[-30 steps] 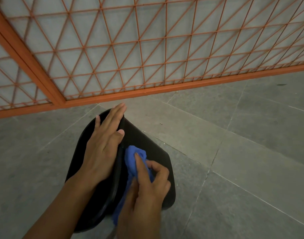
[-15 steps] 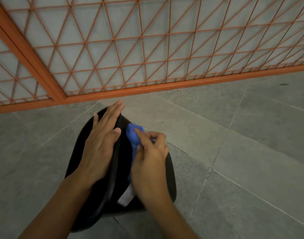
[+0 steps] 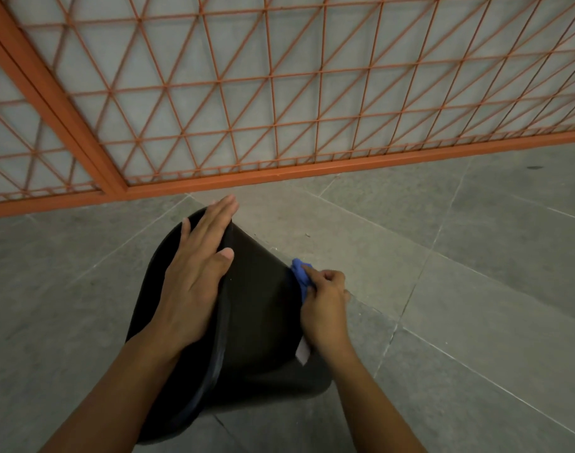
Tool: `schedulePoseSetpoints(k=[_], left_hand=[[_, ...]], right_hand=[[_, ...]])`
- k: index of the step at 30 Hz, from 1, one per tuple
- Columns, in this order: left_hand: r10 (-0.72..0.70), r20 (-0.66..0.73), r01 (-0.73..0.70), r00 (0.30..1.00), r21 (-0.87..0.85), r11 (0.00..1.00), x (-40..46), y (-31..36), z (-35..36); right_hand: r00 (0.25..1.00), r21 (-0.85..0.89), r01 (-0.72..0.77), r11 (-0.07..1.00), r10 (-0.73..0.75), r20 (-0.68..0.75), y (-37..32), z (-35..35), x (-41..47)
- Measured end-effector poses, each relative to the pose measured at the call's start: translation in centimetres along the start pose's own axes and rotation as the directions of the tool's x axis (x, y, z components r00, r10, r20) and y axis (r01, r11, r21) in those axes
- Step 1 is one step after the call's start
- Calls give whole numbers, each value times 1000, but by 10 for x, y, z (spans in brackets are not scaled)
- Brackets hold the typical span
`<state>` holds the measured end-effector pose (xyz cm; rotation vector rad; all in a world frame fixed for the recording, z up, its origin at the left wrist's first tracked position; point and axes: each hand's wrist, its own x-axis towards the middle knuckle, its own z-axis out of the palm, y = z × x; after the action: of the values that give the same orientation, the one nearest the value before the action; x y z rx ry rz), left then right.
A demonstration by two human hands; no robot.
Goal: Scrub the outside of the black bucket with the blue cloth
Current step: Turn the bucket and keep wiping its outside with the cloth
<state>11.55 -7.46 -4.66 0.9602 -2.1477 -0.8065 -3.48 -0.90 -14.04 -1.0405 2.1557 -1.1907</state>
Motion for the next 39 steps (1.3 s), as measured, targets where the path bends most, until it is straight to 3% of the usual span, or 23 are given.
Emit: schedulePoseSetpoints(k=[3, 6, 10, 12, 14, 16, 18, 24, 28, 32, 34, 37, 39], left_hand=[[15, 2, -15, 1000, 37, 999, 3, 6, 3], [20, 3, -21, 1000, 54, 998, 5, 6, 2], [36, 18, -37, 999, 54, 998, 4, 6, 4], [42, 30, -43, 999, 60, 997, 6, 7, 7], [44, 40, -46, 998, 57, 997, 7, 7, 8], [45, 56, -47, 997, 45, 998, 7, 5, 9], [31, 72, -31, 997, 9, 999, 6, 3, 8], [31, 68, -29, 997, -37, 999, 5, 2, 9], [43, 37, -42, 998, -6, 999, 4, 6, 8], [51, 44, -52, 998, 26, 998, 3, 9, 8], [21, 26, -23, 999, 73, 997, 3, 8, 8], [-103, -12, 103, 995, 64, 993, 1, 4, 4], [-119, -22, 120, 993, 13, 993, -1, 3, 1]], right_hand=[[981, -7, -190, 982, 190, 28, 22, -8, -1], [949, -3, -309, 951, 308, -68, 35, -9, -42], [904, 195, -381, 904, 408, -125, -1, -4, -87], [862, 222, -479, 849, 503, -64, -32, -7, -85], [897, 253, -437, 863, 438, 56, -60, -9, -86], [970, 312, -240, 919, 219, 102, -84, -11, -87], [993, 245, -67, 967, 41, 111, -102, -17, -82], [997, 167, 63, 984, -69, 28, -97, -13, -26], [987, 1, -140, 990, 139, 82, -41, -10, 4], [922, -139, -356, 924, 371, 113, 16, -9, 9], [875, -91, -448, 889, 457, 159, 29, -12, 10], [758, 129, -632, 764, 575, 309, 32, -24, 12], [736, 178, -657, 732, 574, 359, 34, -29, 11]])
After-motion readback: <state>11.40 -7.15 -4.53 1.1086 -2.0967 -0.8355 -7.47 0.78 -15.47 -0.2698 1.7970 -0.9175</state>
